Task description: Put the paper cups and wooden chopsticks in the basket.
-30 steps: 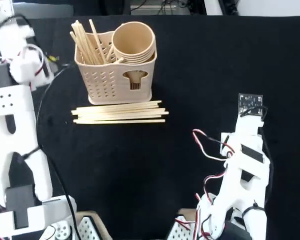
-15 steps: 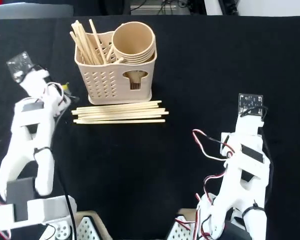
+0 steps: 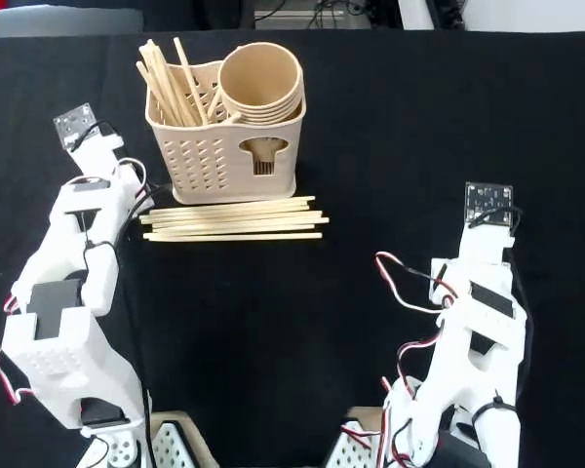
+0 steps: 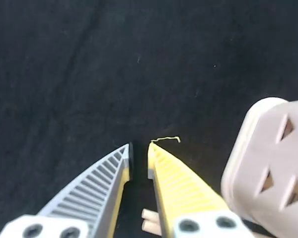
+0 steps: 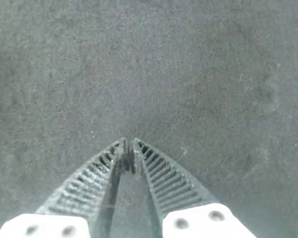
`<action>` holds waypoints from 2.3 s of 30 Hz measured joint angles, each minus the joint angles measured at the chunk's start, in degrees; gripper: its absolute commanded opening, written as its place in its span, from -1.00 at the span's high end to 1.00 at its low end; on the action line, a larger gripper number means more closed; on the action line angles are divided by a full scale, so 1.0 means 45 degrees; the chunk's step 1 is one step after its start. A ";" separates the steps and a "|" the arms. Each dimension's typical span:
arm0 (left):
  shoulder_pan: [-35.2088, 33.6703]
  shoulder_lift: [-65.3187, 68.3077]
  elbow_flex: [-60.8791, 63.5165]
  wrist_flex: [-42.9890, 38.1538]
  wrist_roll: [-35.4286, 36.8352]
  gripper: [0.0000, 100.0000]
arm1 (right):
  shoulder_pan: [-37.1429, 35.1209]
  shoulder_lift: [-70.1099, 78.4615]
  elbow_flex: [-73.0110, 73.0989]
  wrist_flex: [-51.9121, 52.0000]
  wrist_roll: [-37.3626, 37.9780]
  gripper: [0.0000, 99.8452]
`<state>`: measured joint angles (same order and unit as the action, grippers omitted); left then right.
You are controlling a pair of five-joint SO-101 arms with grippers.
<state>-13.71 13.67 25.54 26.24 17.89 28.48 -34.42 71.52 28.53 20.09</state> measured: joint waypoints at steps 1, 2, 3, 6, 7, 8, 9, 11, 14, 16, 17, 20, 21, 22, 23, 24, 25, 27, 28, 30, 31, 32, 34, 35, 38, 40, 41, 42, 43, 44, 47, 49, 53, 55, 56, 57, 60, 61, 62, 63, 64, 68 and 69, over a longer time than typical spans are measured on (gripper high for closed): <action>0.0000 0.0000 -0.0020 0.0000 0.0000 0.91 | 0.0000 0.0000 0.0000 0.0000 0.0000 0.95; 0.0000 0.0000 -0.0039 0.0000 0.0000 0.94 | 0.0000 0.0000 0.0000 0.0000 0.0000 0.95; 0.0000 0.0000 -0.0039 0.0000 0.0000 0.95 | 0.0000 0.0000 0.0000 0.0000 0.0000 0.95; 0.0059 -0.0020 -0.0039 0.0000 0.0039 0.94 | 0.0000 0.0000 0.0000 0.0000 0.0000 0.95; 0.0137 -0.0020 -0.0039 0.0000 0.0039 0.94 | 0.0000 0.0000 0.0000 0.0000 0.0000 0.95; 0.0234 -0.0078 -0.0039 0.0000 0.0039 0.94 | 0.0000 0.0000 0.0000 0.0000 0.0000 0.95; 0.0352 -0.0098 -0.0039 0.0000 0.0039 0.94 | 0.0000 0.0000 0.0000 0.0000 0.0000 0.95; 0.0645 -0.0195 0.0078 0.0000 0.0039 0.94 | 0.0000 0.0000 0.0000 0.0000 0.0000 0.95; 0.0918 -0.0195 0.0078 0.0000 0.0039 0.94 | 0.0000 0.0000 0.0000 0.0000 0.0000 0.95; 0.0918 -0.0195 0.0078 0.0000 0.0039 0.94 | 0.0000 0.0000 0.0000 0.0000 0.0000 0.95; 0.0899 -0.0195 0.0078 0.0000 0.0039 0.94 | 0.0000 0.0000 0.0000 0.0000 0.0000 0.95; 0.0918 -0.0195 0.0117 0.0078 0.0039 0.93 | 0.0000 0.0000 0.0000 0.0000 0.0000 0.95; 0.0957 -0.0195 0.0117 0.0254 0.0039 0.94 | 0.0000 0.0000 0.0000 0.0000 0.0000 0.95; 0.1016 -0.0195 0.0117 0.0488 0.0039 0.94 | 0.0000 0.0000 0.0000 0.0000 0.0000 0.95; 0.1114 -0.0195 0.0117 0.0723 0.0039 0.94 | 0.0000 0.0000 0.0000 0.0000 0.0000 0.95; 0.1211 -0.0195 0.0117 0.0918 0.0039 0.94 | 0.0000 0.0000 0.0000 0.0000 0.0000 0.95; 0.1309 -0.0215 0.0117 0.1153 0.0020 0.94 | 0.0000 0.0000 0.0000 0.0000 0.0000 0.95; 0.1504 -0.0215 0.0078 0.1524 -0.0156 0.94 | 0.0000 0.0000 0.0000 0.0000 0.0000 0.95; 0.1582 -0.0234 0.0078 0.1739 -0.0254 0.94 | 0.0000 0.0000 0.0000 0.0000 0.0000 0.95; 0.1641 -0.0274 0.0059 0.2090 -0.0352 0.94 | 0.0000 0.0000 0.0000 0.0000 0.0000 0.95; 0.1641 -0.0391 0.0078 0.2266 -0.0391 0.94 | 0.0000 0.0000 0.0000 0.0000 0.0000 0.95; 0.1641 -0.0488 0.0078 0.2442 -0.0430 0.94 | 0.0000 0.0000 0.0000 0.0000 0.0000 0.95; 0.1700 -0.0742 0.0176 0.2930 -0.0508 0.94 | 0.0000 0.0000 0.0000 0.0000 0.0000 0.95; 0.1739 -0.0918 0.0332 0.3184 -0.0664 0.94 | 0.0000 0.0000 0.0000 0.0000 0.0000 0.95; 0.2188 -0.1524 0.0977 0.3751 -0.1426 0.94 | 0.0000 0.0000 0.0000 0.0000 0.0000 0.95; 0.2559 -0.2129 0.1621 0.3985 -0.1973 0.94 | 0.0000 0.0000 0.0000 0.0000 0.0000 0.95; 0.2774 -0.2501 0.2012 0.3985 -0.2286 0.94 | 0.0000 0.0000 0.0000 0.0000 0.0000 0.95; 0.2989 -0.2852 0.2422 0.3985 -0.2501 0.94 | 0.0000 0.0000 0.0000 0.0000 0.0000 0.95; 0.3223 -0.3263 0.2833 0.3985 -0.2755 0.94 | 0.0000 0.0000 0.0000 0.0000 0.0000 0.95; 0.3477 -0.3692 0.3263 0.3985 -0.2969 0.94 | 0.0000 0.0000 0.0000 0.0000 0.0000 0.95; 0.4239 -0.5138 0.4552 0.4005 -0.3634 0.94 | 0.0000 0.0000 0.0000 0.0000 0.0000 0.95; 0.4630 -0.6115 0.5392 0.4005 -0.4122 0.94 | 0.0000 0.0000 0.0000 0.0000 0.0000 0.95; 0.5099 -0.7834 0.6720 0.4005 -0.4650 0.94 | 0.0000 0.0000 0.0000 0.0000 0.0000 0.95; 0.5099 -0.8576 0.7111 0.4005 -0.4689 0.94 | 0.0000 0.0000 0.0000 0.0000 0.0000 0.95; 0.5021 -0.8889 0.7228 0.4005 -0.4708 0.94 | 0.0000 0.0000 0.0000 0.0000 0.0000 0.95; 0.4884 -0.9201 0.7267 0.4005 -0.4708 0.94 | 0.0000 0.0000 0.0000 0.0000 0.0000 0.95; 0.4181 -1.0061 0.7404 0.4005 -0.4689 0.94 | 0.0000 0.0000 0.0000 0.0000 0.0000 0.95; 0.3946 -1.0295 0.7482 0.4005 -0.4689 0.94 | 0.0000 0.0000 0.0000 0.0000 0.0000 0.95; 0.3751 -1.0530 0.7560 0.4044 -0.4689 0.94 | 0.0000 0.0000 0.0000 0.0000 0.0000 0.95; 0.3575 -1.0784 0.7600 0.4161 -0.4689 0.94 | 0.0000 0.0000 0.0000 0.0000 0.0000 0.95; 0.3419 -1.0999 0.7619 0.4317 -0.4689 0.94 | 0.0000 0.0000 0.0000 0.0000 0.0000 0.95; 0.2930 -1.2151 0.7619 0.5236 -0.4689 0.94 | 0.0000 0.0000 0.0000 0.0000 0.0000 0.95; 0.2813 -1.2484 0.7619 0.5568 -0.4747 0.94 | 0.0000 0.0000 0.0000 0.0000 0.0000 0.95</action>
<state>-1.05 -42.51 59.82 51.30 -3.47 28.48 -34.42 71.52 28.53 20.09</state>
